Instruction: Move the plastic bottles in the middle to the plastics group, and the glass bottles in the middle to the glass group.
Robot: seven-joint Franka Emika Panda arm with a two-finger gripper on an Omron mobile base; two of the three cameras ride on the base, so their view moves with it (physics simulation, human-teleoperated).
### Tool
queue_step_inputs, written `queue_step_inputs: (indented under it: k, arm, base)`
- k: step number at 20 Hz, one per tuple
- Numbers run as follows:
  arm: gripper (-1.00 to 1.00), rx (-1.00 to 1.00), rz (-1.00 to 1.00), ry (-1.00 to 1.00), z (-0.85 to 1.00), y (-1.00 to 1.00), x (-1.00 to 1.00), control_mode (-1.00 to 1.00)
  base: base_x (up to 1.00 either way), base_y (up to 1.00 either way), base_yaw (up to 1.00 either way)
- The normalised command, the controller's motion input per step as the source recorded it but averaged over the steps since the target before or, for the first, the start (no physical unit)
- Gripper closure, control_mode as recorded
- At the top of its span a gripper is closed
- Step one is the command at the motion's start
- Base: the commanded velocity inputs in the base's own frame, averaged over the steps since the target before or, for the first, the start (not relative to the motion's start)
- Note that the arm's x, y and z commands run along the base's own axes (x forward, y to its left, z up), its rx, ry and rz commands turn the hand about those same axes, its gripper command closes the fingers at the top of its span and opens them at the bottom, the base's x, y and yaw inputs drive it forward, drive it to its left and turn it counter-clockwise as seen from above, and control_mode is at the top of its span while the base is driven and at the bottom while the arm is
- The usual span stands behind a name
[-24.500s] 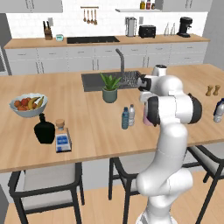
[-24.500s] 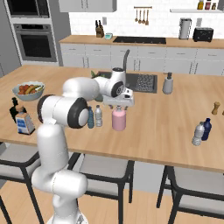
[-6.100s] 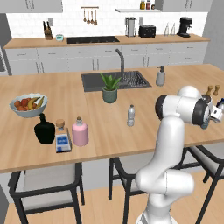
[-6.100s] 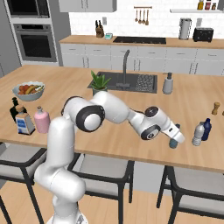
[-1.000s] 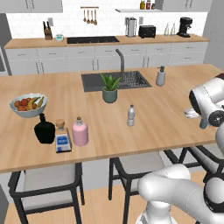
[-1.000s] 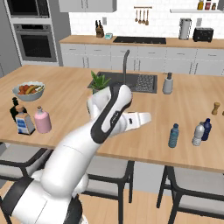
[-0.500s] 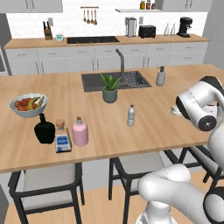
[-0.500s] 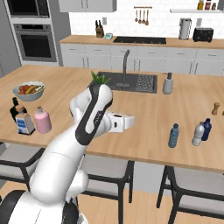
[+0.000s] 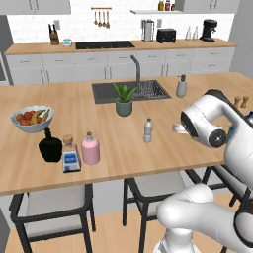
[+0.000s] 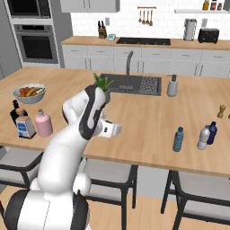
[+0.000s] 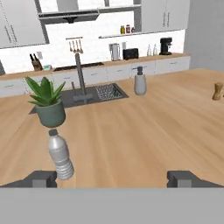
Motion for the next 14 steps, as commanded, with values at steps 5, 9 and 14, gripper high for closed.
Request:
queue_step_inputs:
  k: [5, 9, 14]
  arm:
    - [-1.00, 0.05, 0.10, 0.57, 0.46, 0.47, 0.10, -1.00]
    - [-1.00, 0.09, 0.09, 0.55, 0.53, 0.33, 0.10, -1.00]
    - [-1.00, 0.02, 0.02, 0.39, 0.54, 0.07, 0.12, -1.00]
  base:
    - [0.00, 0.00, 0.00]
    - [0.00, 0.00, 0.00]
    - [0.00, 0.00, 0.00]
